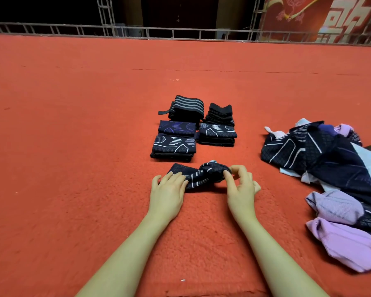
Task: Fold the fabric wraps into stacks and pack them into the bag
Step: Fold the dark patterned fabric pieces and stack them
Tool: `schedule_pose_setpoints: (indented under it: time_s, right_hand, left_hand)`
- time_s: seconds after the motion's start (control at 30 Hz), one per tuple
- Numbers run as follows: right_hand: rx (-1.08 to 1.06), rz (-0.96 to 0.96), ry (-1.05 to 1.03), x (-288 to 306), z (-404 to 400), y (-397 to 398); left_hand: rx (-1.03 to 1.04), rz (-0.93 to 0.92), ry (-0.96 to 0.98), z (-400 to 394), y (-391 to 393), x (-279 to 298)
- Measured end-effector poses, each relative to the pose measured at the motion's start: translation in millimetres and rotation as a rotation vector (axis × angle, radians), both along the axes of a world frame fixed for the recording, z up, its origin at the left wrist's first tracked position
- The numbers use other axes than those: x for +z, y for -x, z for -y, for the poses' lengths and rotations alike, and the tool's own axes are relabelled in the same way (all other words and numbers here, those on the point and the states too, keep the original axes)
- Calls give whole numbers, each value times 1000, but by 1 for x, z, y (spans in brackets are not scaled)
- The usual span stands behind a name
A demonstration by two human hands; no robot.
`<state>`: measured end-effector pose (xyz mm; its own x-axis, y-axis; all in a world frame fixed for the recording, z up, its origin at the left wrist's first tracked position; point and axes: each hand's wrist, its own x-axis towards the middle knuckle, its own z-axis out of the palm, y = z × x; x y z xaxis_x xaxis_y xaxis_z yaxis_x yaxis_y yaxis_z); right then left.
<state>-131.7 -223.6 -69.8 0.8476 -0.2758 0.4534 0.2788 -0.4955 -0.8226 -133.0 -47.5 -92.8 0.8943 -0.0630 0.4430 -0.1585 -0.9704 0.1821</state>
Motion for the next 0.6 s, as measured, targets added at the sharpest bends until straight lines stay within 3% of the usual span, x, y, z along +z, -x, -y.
schedule_pose_setpoints:
  time_s: [0.2,0.3,0.43,0.6]
  right_hand:
    - [-14,73,-264,19,15,-7]
    - [12,87,-50,32,23,-11]
    - [40,-29,249,22,14,-13]
    - [165,-176,562,20,-1,-23]
  left_hand:
    - [-29,-101,-9,0,-1,-3]
    - [-28,-142,5,1,3,2]
    - [-18,-151,-23,2,2,3]
    - [50,-47,-87,13,-13,19]
